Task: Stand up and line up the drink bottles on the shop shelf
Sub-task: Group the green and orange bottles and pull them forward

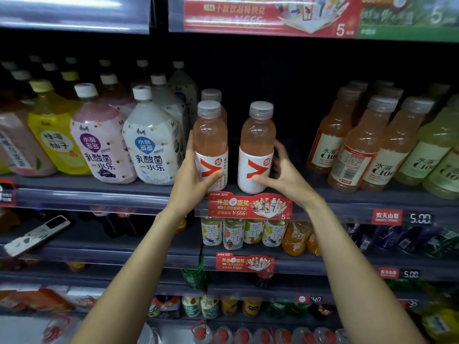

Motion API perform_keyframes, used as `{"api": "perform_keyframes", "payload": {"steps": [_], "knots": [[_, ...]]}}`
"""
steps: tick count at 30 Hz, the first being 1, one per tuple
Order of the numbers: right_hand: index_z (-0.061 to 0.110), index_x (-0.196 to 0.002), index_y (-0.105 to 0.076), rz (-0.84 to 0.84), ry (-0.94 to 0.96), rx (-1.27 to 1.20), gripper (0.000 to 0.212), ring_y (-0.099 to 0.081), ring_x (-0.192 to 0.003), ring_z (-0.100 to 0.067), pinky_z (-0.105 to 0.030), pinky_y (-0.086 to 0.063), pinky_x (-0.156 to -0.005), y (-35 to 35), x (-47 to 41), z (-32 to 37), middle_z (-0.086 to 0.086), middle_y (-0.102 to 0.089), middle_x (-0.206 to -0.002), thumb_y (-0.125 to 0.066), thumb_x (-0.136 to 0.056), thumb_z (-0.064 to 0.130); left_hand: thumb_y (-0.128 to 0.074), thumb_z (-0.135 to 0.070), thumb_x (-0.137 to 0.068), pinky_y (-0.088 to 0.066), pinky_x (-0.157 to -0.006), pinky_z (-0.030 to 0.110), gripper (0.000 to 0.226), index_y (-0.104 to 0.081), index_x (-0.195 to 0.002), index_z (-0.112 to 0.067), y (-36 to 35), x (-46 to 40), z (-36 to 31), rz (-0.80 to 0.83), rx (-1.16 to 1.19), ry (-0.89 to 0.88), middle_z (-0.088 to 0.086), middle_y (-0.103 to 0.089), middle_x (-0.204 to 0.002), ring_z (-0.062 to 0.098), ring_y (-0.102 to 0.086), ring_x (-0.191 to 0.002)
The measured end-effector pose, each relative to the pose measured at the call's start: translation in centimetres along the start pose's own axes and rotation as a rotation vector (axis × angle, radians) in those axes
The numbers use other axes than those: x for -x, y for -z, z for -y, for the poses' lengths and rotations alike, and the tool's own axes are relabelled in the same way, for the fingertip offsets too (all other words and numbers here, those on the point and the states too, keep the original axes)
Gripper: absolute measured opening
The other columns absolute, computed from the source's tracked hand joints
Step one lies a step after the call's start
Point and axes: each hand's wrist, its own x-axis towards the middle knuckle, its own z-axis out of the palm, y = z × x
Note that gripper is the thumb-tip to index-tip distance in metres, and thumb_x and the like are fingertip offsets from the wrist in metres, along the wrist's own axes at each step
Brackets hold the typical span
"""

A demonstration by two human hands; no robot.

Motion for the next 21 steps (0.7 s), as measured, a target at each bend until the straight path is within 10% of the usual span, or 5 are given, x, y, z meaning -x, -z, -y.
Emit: {"api": "perform_keyframes", "payload": {"steps": [5, 21], "knots": [[0.025, -0.143, -0.020, -0.106, 0.016, 0.044, 0.084, -0.048, -0.115, -0.006, -0.005, -0.044, -0.081, -1.3, 0.4, 0.8, 0.004, -0.047, -0.133, -0.074, -0.079, 0.017, -0.072, -0.021, -0.083, -0.038, -0.110, 0.042, 0.100, -0.002, -0.153, -0.020, 0.1, 0.0, 0.1, 0.006, 0.002, -0.005, -0.001, -0.036, -0.151, 0.009, -0.040, -0.135], [0.022, -0.144, -0.022, -0.168, 0.023, 0.057, 0.083, -0.049, -0.111, -0.004, 0.001, -0.042, -0.077, -2.4, 0.5, 1.3, 0.001, -0.050, -0.134, -0.074, -0.080, 0.017, -0.066, -0.014, -0.088, -0.037, -0.111, 0.039, 0.098, 0.007, -0.152, -0.016, 0.2, -0.1, 0.2, 0.073, 0.041, 0.006, -0.004, -0.041, -0.147, 0.004, -0.041, -0.132]]}}
